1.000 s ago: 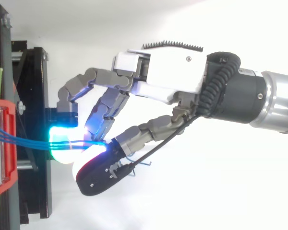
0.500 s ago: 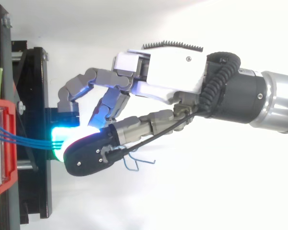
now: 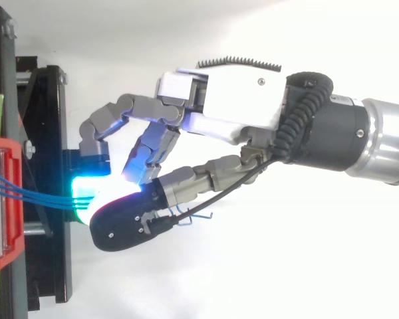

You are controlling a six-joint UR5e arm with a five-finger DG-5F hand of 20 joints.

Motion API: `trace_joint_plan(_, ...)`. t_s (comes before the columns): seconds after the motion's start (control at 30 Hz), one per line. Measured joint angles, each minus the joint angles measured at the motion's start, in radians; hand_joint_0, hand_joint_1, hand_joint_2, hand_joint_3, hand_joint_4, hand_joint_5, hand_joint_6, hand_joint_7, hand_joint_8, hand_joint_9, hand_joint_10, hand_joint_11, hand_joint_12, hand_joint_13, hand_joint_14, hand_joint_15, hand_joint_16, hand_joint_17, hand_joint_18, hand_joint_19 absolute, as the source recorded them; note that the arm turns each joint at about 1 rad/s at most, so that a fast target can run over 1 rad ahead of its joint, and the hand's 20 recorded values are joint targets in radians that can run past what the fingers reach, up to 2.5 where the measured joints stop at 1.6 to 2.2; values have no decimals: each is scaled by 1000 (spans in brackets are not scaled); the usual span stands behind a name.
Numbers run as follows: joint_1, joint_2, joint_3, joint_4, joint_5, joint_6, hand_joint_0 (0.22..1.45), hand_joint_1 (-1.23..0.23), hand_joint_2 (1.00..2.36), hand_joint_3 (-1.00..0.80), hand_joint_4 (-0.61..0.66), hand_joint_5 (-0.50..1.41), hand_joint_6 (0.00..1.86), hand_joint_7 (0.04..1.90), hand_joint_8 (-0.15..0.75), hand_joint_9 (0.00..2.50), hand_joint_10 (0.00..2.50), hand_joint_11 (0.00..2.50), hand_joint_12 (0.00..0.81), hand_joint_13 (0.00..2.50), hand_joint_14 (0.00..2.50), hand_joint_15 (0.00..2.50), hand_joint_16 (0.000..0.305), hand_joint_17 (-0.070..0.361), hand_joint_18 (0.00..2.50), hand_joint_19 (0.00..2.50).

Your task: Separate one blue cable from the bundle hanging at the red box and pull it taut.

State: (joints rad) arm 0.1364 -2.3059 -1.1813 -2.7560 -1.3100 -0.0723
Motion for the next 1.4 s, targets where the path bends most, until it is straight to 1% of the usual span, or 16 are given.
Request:
trace_joint_plan(0.03,0,0,0,0,0,0,787,-884,1009,-407,-26,-201,899,1215,348,1172,22,951,389,1174,24,740,40,91,987,581)
trace_joint_plan(0.17,0,0,0,0,0,0,824,-882,1000,-500,-39,-200,902,1199,347,1181,19,948,387,1175,25,750,40,90,980,587)
trace_joint_plan(0.27,0,0,0,-1,0,0,823,-885,1000,-500,-21,-199,902,1155,341,1186,22,945,383,1178,26,752,39,89,987,576)
trace_joint_plan(0.37,0,0,0,-1,0,0,771,-880,1000,-500,53,-194,891,1129,336,1190,22,943,386,1185,26,746,39,89,1006,555)
trace_joint_plan(0.4,0,0,0,-1,0,0,734,-869,1000,-500,62,-189,887,1133,341,1194,20,957,388,1182,27,753,39,88,1004,563)
trace_joint_plan(0.47,0,0,0,-1,0,0,704,-848,1000,-500,78,-184,883,1131,339,1205,22,949,389,1185,27,748,39,88,1002,573)
trace_joint_plan(0.63,0,0,0,-1,0,0,618,-800,1000,-500,97,-178,876,1128,344,1213,23,943,392,1186,26,748,39,88,999,583)
trace_joint_plan(0.9,0,0,0,-1,0,0,541,-759,1000,-500,119,-175,865,1120,354,1218,21,933,406,1196,25,750,42,94,1015,584)
trace_joint_plan(0.93,0,0,0,-1,0,0,531,-747,1000,-500,125,-175,864,1114,356,1218,21,932,409,1199,23,747,42,95,1018,581)
trace_joint_plan(1.0,0,0,0,-1,0,0,515,-661,1000,-500,125,-173,861,1094,360,1221,21,921,412,1200,24,743,44,98,1024,592)
trace_joint_plan(1.07,0,0,0,-1,0,0,529,-566,1000,-500,122,-171,854,1093,355,1223,21,913,411,1200,22,740,44,98,1018,601)
trace_joint_plan(1.13,0,0,0,-1,0,0,563,-511,1000,-500,111,-171,848,1103,348,1216,23,917,404,1188,25,747,43,96,1001,621)
trace_joint_plan(1.2,0,0,0,-1,0,0,616,-540,1000,-500,108,-172,842,1130,345,1210,22,920,403,1180,24,757,42,94,987,640)
trace_joint_plan(1.23,0,0,0,-1,0,0,622,-558,1000,-500,105,-172,842,1134,344,1206,19,916,404,1178,24,754,42,95,986,642)
trace_joint_plan(1.33,0,0,0,-1,0,0,629,-641,1009,-392,95,-174,843,1157,349,1190,23,930,410,1171,25,753,43,97,986,642)
trace_joint_plan(1.4,0,0,0,-1,0,-1,626,-728,1015,-302,97,-175,845,1185,355,1183,22,928,408,1168,23,753,44,98,986,644)
